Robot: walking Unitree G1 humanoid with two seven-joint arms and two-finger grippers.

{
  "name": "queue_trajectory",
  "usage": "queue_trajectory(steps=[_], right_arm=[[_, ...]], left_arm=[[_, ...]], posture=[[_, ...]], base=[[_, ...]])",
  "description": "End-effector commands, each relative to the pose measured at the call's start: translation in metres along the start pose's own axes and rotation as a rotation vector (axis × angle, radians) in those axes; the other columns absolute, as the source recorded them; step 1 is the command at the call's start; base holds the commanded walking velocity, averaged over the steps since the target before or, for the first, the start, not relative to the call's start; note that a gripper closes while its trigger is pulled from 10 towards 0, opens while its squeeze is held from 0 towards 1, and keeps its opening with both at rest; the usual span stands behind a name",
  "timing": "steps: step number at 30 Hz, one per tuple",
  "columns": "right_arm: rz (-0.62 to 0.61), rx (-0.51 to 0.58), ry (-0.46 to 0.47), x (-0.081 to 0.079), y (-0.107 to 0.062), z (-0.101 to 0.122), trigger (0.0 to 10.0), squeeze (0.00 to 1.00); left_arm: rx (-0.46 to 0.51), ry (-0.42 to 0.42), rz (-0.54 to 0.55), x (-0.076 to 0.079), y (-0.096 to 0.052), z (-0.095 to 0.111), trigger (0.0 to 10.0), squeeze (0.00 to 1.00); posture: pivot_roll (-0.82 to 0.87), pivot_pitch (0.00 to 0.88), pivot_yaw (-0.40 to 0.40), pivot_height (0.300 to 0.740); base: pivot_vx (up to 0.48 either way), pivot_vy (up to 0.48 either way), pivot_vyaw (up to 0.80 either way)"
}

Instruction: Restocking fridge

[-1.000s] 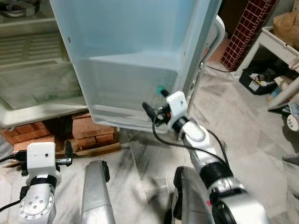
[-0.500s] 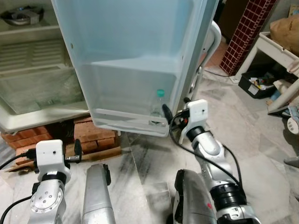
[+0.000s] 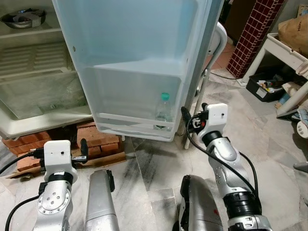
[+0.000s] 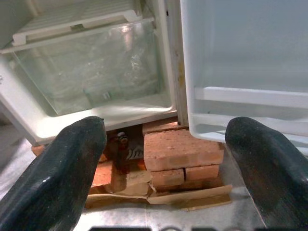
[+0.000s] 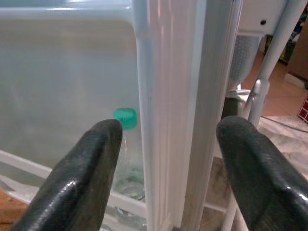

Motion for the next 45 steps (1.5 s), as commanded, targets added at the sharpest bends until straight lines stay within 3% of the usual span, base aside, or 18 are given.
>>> queue_trajectory(steps=[1, 9, 35, 45], right_arm=[[-0.013, 0.025, 0.028, 0.001, 0.003, 0.009, 10.0, 0.00], [0.047, 0.054, 0.018, -0.006, 0.002, 0.014, 10.0, 0.00], [0.016, 0.068, 0.014, 0.001, 0.007, 0.021, 10.0, 0.00], [0.008, 0.061, 0.011, 0.002, 0.004, 0.018, 10.0, 0.00]], left_arm=[[-0.005, 0.019, 0.003, 0.000, -0.001, -0.002, 10.0, 0.00], [-0.002, 0.025, -0.003, 0.001, 0.001, -0.003, 10.0, 0.00], [0.008, 0.028, -0.050, 0.004, 0.003, -0.003, 10.0, 0.00], [-0.005, 0.026, -0.061, 0.006, 0.000, -0.006, 10.0, 0.00]], posture=[[0.08, 0.000, -0.041, 0.502], [0.08, 0.000, -0.038, 0.502], [0.07, 0.000, -0.031, 0.667], [0.07, 0.000, -0.032, 0.712]], base=[[0.000, 0.000, 0.00], [0.000, 0.000, 0.00], [0.000, 0.000, 0.00], [0.000, 0.000, 0.00]])
Point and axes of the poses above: a point about 5 cm out from each wrist's last joint towards the gripper, its own y axis pointing out of the wrist towards the gripper, its own z axis along the axis of the wrist's last joint, x = y × z, the point moved 1 cm from there along y, pointing out of the wrist towards the gripper, and after that the axes turned 1 degree about y, right-handed, at the moved point
